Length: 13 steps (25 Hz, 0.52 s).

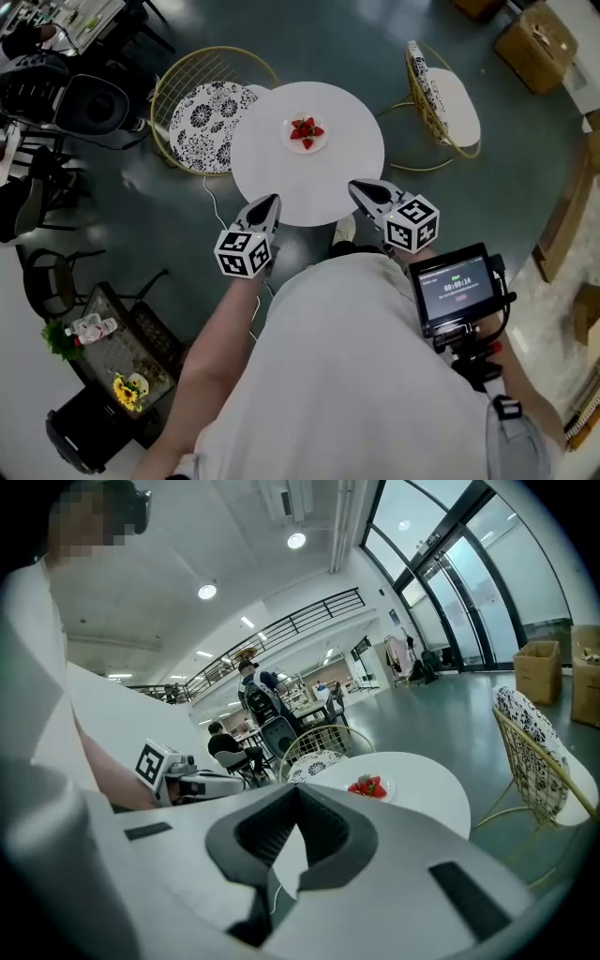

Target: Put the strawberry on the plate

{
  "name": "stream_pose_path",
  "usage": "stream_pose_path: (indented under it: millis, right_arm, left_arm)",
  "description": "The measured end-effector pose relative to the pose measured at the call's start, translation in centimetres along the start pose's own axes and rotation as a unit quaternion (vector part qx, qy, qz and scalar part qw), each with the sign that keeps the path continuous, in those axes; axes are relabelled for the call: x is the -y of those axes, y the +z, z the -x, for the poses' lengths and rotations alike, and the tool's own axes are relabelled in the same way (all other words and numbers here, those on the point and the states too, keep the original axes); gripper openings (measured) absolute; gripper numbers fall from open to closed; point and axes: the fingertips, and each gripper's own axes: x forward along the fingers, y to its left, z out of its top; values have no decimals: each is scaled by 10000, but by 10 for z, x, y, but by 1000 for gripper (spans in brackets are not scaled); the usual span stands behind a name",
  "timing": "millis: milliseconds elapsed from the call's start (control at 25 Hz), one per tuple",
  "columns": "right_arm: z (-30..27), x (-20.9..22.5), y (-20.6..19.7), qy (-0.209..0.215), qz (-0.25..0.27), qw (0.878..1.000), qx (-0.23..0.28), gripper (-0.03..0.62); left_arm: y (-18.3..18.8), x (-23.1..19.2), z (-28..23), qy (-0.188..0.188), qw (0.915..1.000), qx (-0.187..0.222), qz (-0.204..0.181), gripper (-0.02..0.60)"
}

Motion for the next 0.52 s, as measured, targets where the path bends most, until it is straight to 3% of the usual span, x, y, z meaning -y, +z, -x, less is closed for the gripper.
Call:
stream_pose_path:
  millis: [280, 520]
  right_arm:
    - [13, -15, -13, -48, 19, 10000, 54, 6]
    - [-3, -32, -12, 218, 44, 9997, 82, 6]
  left_arm:
    - [-12, 15, 14, -110, 9998, 136, -14, 6]
    - [-15, 1, 31, 128, 9998, 128, 5, 8]
